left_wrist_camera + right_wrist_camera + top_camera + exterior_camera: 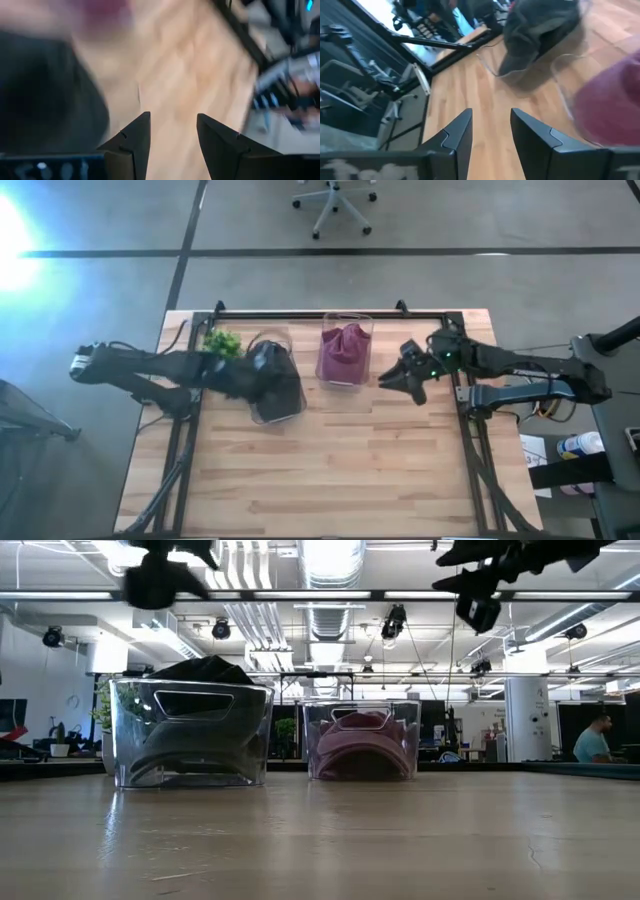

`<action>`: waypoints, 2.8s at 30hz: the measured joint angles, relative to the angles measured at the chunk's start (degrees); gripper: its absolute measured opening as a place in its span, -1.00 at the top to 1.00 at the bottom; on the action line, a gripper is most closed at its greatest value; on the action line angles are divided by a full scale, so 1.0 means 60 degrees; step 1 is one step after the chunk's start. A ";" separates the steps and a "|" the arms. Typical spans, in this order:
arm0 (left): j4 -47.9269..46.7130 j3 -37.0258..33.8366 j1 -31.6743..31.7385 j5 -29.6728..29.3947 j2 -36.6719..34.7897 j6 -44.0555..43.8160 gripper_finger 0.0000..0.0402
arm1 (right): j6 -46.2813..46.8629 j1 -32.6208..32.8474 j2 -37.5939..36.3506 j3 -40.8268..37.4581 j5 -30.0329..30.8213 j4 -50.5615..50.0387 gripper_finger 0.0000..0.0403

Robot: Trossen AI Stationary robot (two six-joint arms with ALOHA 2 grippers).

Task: Pick & Place hat
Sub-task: Move the left transparent bin to the top

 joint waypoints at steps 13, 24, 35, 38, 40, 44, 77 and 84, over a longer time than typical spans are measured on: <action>-0.1542 -0.3070 -0.3280 -0.0229 -0.2082 -0.7937 0.24 | 0.0888 0.0372 0.1908 -0.0181 -0.0296 0.1626 0.32; -0.1531 -0.5566 -0.2900 -0.4528 -0.1970 -1.0749 0.24 | 0.0857 0.0530 0.2467 -0.0181 0.0250 0.1673 0.37; 0.2105 -0.6269 -0.1069 -0.6451 -0.1660 -0.8845 0.24 | 0.0854 0.0527 0.2453 -0.0174 0.0289 0.1693 0.35; 0.3072 -0.6338 -0.0296 -0.6370 -0.1295 -0.7822 0.24 | 0.0843 0.0527 0.2453 -0.0174 0.0288 0.1695 0.37; 0.2999 -0.6244 0.0096 -0.6265 -0.1176 -0.7523 0.24 | 0.0843 0.0527 0.2453 -0.0174 0.0287 0.1695 0.37; 0.2377 -0.5868 0.0335 -0.6432 -0.1367 -0.7081 0.24 | 0.0865 0.0527 0.2443 -0.0170 0.0287 0.1671 0.34; 0.1021 -0.3210 -0.3424 -0.5015 0.2210 -0.9297 0.24 | 0.0425 0.0527 0.2409 -0.0170 0.0272 0.1520 0.37; 0.1047 -0.3206 -0.2025 -0.5640 0.2398 -0.8491 0.24 | 0.0278 0.0523 0.2409 -0.0174 0.0272 0.1520 0.34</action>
